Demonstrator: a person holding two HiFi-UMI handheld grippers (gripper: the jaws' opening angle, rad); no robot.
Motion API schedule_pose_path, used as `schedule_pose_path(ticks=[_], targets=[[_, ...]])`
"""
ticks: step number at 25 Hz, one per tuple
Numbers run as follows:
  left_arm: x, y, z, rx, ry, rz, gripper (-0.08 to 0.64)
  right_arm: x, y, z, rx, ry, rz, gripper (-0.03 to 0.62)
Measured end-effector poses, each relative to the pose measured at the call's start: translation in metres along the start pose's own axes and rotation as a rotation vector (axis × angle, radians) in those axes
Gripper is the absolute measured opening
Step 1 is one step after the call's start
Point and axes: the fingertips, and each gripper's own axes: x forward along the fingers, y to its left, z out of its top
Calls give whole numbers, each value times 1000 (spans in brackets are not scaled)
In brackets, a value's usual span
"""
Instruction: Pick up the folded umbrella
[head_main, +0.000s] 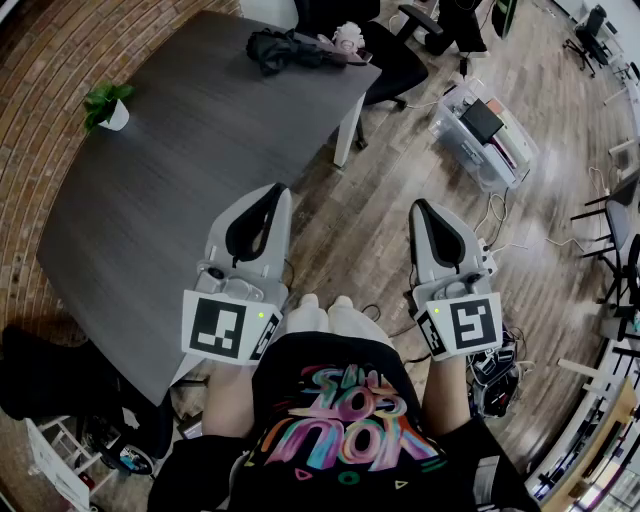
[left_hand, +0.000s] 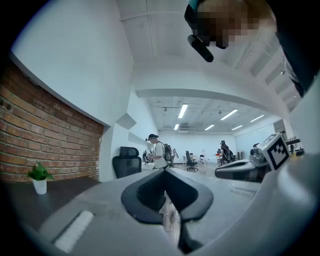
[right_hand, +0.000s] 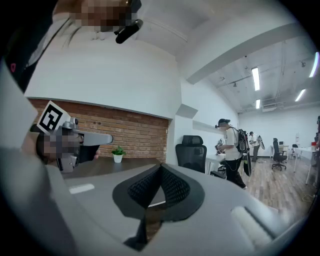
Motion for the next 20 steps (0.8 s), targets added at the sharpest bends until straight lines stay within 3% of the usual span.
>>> schedule_pose_path(ticks=[20], targets=[[16,-30,4,48,-1,45,2,-36,-47,-7,41,-37,-4,-2]])
